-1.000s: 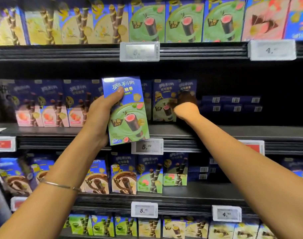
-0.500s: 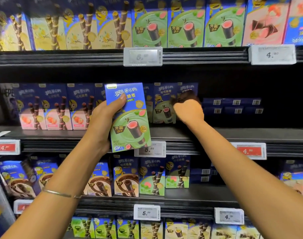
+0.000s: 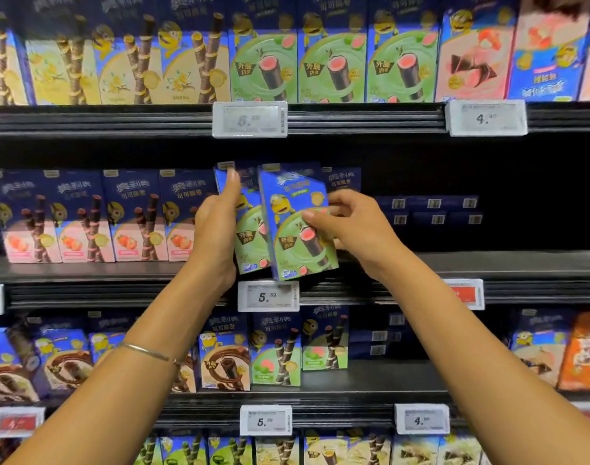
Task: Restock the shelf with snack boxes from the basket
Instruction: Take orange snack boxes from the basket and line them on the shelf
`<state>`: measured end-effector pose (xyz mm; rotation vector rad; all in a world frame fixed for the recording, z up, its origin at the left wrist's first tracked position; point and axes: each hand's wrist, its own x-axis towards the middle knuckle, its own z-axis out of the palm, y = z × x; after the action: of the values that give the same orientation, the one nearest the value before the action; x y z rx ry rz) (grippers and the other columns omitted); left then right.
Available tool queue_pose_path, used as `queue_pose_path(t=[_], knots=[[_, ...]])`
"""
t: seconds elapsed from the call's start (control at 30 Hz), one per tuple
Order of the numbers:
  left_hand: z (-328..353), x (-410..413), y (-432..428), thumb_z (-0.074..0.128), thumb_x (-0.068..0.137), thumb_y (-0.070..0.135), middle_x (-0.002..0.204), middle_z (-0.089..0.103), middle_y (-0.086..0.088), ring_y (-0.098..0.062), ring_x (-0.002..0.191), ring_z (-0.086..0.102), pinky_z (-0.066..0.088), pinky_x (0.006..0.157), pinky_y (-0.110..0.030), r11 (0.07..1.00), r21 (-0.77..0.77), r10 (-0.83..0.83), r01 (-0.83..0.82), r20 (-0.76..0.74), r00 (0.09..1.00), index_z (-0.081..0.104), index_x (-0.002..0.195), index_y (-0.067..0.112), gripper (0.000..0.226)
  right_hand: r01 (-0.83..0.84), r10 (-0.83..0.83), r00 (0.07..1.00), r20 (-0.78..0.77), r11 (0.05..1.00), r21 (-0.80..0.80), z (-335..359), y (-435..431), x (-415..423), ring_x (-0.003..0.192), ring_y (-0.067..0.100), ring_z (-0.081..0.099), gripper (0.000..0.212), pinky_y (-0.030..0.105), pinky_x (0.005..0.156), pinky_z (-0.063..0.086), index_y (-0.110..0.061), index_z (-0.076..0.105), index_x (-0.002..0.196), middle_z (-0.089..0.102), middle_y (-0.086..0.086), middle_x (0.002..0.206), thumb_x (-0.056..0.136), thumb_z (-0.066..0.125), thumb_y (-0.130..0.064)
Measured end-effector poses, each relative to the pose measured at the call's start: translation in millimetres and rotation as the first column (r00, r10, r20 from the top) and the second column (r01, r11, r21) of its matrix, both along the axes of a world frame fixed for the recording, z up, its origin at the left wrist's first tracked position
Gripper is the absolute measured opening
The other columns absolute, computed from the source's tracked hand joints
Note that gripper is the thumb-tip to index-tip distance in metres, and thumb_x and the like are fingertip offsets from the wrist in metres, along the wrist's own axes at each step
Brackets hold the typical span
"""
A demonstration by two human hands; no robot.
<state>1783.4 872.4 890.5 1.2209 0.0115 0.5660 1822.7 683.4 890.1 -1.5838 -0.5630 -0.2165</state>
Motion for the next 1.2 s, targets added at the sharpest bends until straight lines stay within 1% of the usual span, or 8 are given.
queue_pose_path(t=[0.1, 0.33, 0.43, 0.53, 0.7, 0.93, 1.07, 1.2], knots=[[-1, 14, 4, 0.062, 0.104, 0.049, 0.098, 0.058, -0.001, -0.023, 0.093, 0.063, 0.055, 0.072, -0.038, 0.987, 0.079, 0.142, -0.140, -0.014, 0.990, 0.051, 0.096, 0.017, 0.035, 0.143, -0.142, 0.990, -0.016, 0.988, 0.063, -1, -21, 17, 0.089, 0.014, 0.075, 0.030, 0.025, 0.072, 0.057, -0.009, 0.071, 0.109, 0.078, 0.004, 0.098, 0.082, 0.082, -0.012], [-6, 31, 5, 0.063, 0.103, 0.050, 0.098, 0.062, 0.000, -0.016, 0.086, 0.069, 0.055, 0.057, -0.028, 0.979, 0.110, 0.176, -0.172, -0.032, 0.984, 0.048, 0.097, 0.024, 0.030, 0.394, -0.393, 0.916, -0.075, 0.919, -0.007, -10, -44, 65, 0.102, 0.024, 0.070, 0.045, 0.044, 0.086, 0.058, -0.010, 0.065, 0.117, 0.073, 0.010, 0.109, 0.078, 0.084, -0.022], [-6, 33, 4, 0.067, 0.102, 0.046, 0.105, 0.067, -0.003, -0.014, 0.082, 0.073, 0.056, 0.052, -0.027, 0.988, 0.068, 0.141, -0.138, -0.045, 0.989, 0.050, 0.107, 0.022, 0.029, 0.522, -0.526, 0.849, -0.045, 0.849, -0.079, -10, -49, 83, 0.098, 0.027, 0.069, 0.039, 0.040, 0.086, 0.058, -0.009, 0.069, 0.111, 0.073, 0.011, 0.106, 0.078, 0.083, -0.025], [-7, 33, 4, 0.070, 0.099, 0.044, 0.113, 0.070, -0.007, -0.014, 0.081, 0.076, 0.058, 0.053, -0.030, 0.993, 0.053, 0.112, -0.108, -0.068, 0.991, 0.050, 0.117, 0.019, 0.037, 0.582, -0.579, 0.813, 0.066, 0.802, -0.138, -9, -53, 94, 0.094, 0.027, 0.066, 0.028, 0.034, 0.079, 0.054, -0.014, 0.069, 0.104, 0.073, 0.011, 0.106, 0.080, 0.082, -0.023], [-9, 34, 1, 0.074, 0.083, 0.048, 0.118, 0.070, -0.011, -0.019, 0.085, 0.076, 0.061, 0.066, -0.039, 0.989, 0.088, 0.126, -0.118, -0.093, 0.988, 0.050, 0.112, 0.019, 0.048, 0.566, -0.553, 0.824, 0.120, 0.797, -0.210, -2, -49, 110, 0.109, 0.034, 0.066, 0.037, 0.042, 0.094, 0.054, -0.004, 0.068, 0.115, 0.071, 0.016, 0.116, 0.085, 0.081, -0.021], [-11, 42, 0, 0.070, 0.098, 0.043, 0.115, 0.075, -0.012, -0.015, 0.077, 0.078, 0.062, 0.066, -0.038, 0.994, 0.079, 0.088, -0.081, -0.081, 0.993, 0.051, 0.118, 0.016, 0.039, 0.561, -0.576, 0.814, 0.076, 0.746, -0.358, 8, -37, 120, 0.118, 0.034, 0.061, 0.043, 0.029, 0.082, 0.039, -0.009, 0.064, 0.121, 0.066, 0.014, 0.125, 0.088, 0.076, -0.034], [-11, 45, 0, 0.070, 0.098, 0.042, 0.125, 0.072, -0.016, -0.025, 0.094, 0.077, 0.062, 0.076, -0.044, 0.994, 0.077, 0.083, -0.078, -0.074, 0.994, 0.051, 0.118, 0.015, 0.038, 0.570, -0.579, 0.809, 0.100, 0.731, -0.375, 8, -33, 122, 0.118, 0.035, 0.061, 0.046, 0.029, 0.081, 0.037, -0.008, 0.064, 0.124, 0.066, 0.015, 0.126, 0.089, 0.075, -0.035], [-10, 45, 2, 0.069, 0.099, 0.043, 0.123, 0.073, -0.016, -0.024, 0.090, 0.078, 0.063, 0.072, -0.042, 0.996, 0.078, 0.049, -0.043, -0.080, 0.996, 0.050, 0.135, 0.008, 0.054, 0.582, -0.588, 0.803, 0.098, 0.738, -0.343, 5, -35, 122, 0.115, 0.035, 0.063, 0.048, 0.029, 0.080, 0.041, -0.010, 0.065, 0.121, 0.069, 0.013, 0.122, 0.085, 0.078, -0.038]])
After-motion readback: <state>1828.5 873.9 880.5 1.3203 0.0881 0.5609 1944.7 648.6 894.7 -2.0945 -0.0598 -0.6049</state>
